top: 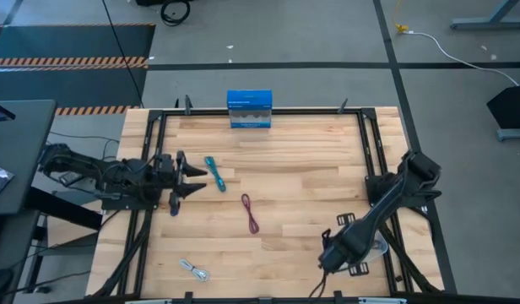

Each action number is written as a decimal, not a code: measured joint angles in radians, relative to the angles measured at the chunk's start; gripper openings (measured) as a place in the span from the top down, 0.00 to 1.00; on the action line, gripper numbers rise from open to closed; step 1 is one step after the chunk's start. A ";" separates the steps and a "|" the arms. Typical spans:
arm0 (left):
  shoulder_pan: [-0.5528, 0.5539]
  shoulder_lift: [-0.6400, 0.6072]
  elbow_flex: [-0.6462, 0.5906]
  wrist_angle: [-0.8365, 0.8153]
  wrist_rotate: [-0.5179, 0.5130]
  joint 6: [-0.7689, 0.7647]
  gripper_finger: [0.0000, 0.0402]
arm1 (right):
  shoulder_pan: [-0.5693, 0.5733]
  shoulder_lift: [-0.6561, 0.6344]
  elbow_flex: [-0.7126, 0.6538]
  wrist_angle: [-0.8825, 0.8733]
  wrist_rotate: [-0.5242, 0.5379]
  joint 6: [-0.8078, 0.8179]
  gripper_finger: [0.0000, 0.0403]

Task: Pick and place USB-C Cables
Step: Put the right dark blue charger cable into the transparent bin, then put the dark blue charger cable into the transparent bin

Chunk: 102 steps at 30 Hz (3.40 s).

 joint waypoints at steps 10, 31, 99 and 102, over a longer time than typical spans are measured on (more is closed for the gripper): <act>-0.065 0.000 0.000 -0.002 0.000 0.009 0.50 | 0.049 0.067 -0.020 0.081 0.081 0.107 0.76; -0.149 0.001 0.000 -0.088 -0.001 -0.036 0.50 | 0.062 0.036 -0.020 0.079 0.239 0.170 0.57; 0.056 1.027 0.324 -1.142 0.055 -1.069 0.69 | -0.146 0.031 0.240 0.313 0.543 -0.210 0.58; 0.052 1.016 0.322 -1.130 0.058 -1.046 0.79 | -0.146 0.031 0.240 0.313 0.543 -0.210 0.58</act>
